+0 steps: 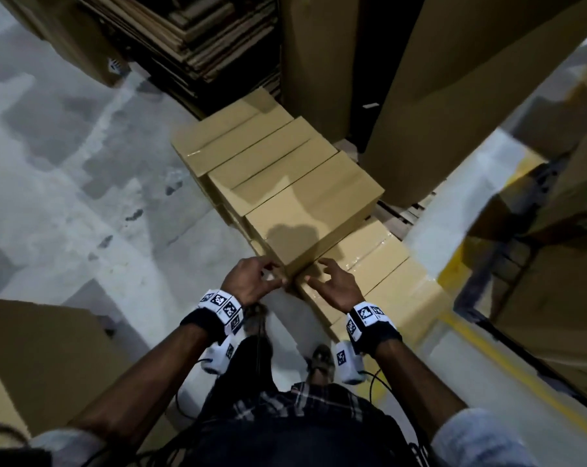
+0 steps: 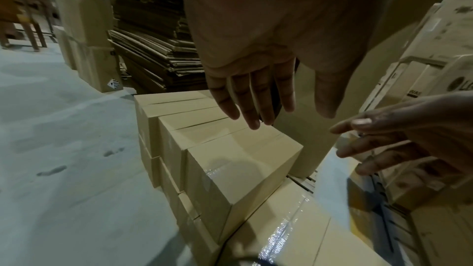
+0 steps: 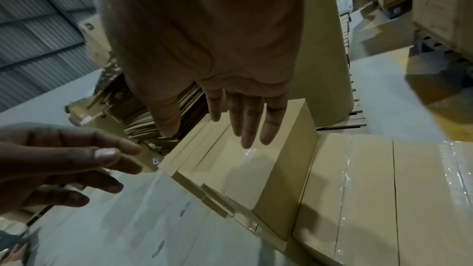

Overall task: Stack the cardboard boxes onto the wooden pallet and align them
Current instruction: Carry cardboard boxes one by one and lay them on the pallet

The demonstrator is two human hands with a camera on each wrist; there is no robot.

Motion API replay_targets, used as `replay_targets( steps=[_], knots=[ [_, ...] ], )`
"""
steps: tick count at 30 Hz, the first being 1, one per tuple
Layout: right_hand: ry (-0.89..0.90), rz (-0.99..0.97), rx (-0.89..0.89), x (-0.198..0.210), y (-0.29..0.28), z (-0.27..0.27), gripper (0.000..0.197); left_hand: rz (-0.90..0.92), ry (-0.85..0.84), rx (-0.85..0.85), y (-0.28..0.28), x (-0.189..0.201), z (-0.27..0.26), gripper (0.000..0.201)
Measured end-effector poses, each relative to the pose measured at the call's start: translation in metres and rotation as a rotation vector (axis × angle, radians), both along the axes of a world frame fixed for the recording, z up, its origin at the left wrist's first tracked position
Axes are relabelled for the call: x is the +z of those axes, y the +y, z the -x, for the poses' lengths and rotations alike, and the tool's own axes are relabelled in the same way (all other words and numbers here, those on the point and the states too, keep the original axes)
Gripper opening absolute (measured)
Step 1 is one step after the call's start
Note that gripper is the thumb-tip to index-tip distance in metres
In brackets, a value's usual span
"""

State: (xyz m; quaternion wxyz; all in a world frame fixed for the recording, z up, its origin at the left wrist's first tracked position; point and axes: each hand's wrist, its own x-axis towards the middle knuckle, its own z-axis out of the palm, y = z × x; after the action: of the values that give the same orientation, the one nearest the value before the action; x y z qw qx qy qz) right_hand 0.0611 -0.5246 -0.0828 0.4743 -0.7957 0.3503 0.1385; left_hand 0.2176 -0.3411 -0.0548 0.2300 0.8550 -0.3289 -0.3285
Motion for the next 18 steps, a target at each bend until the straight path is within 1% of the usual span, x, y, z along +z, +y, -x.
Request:
replay_targets(
  steps=[4,7,9,11,14,16,18],
  knots=[
    [0.076,-0.033,-0.09,-0.03,-0.02,-0.07,0.061,-0.084,0.078,-0.012,-0.033,-0.037,-0.092,0.049],
    [0.152,-0.024,-0.198,-0.061,-0.025,-0.116,0.067,-0.134,0.095,-0.049,-0.057,-0.07,-0.151,0.056],
    [0.2,-0.046,-0.306,-0.084,-0.027,-0.146,0.068,-0.168,0.162,-0.054,-0.067,-0.096,-0.187,0.054],
    [0.225,-0.076,-0.416,-0.104,-0.023,-0.167,0.071,-0.181,0.171,-0.081,-0.075,-0.122,-0.213,0.055],
    [0.278,-0.118,-0.533,-0.151,-0.017,-0.193,0.083,-0.238,0.164,-0.13,-0.089,-0.171,-0.249,0.06],
    [0.28,-0.137,-0.604,-0.176,-0.012,-0.206,0.087,-0.262,0.155,-0.173,-0.096,-0.199,-0.264,0.066],
    [0.254,-0.107,-0.647,-0.206,-0.01,-0.22,0.089,-0.248,0.104,-0.23,-0.103,-0.231,-0.28,0.071]
  ],
)
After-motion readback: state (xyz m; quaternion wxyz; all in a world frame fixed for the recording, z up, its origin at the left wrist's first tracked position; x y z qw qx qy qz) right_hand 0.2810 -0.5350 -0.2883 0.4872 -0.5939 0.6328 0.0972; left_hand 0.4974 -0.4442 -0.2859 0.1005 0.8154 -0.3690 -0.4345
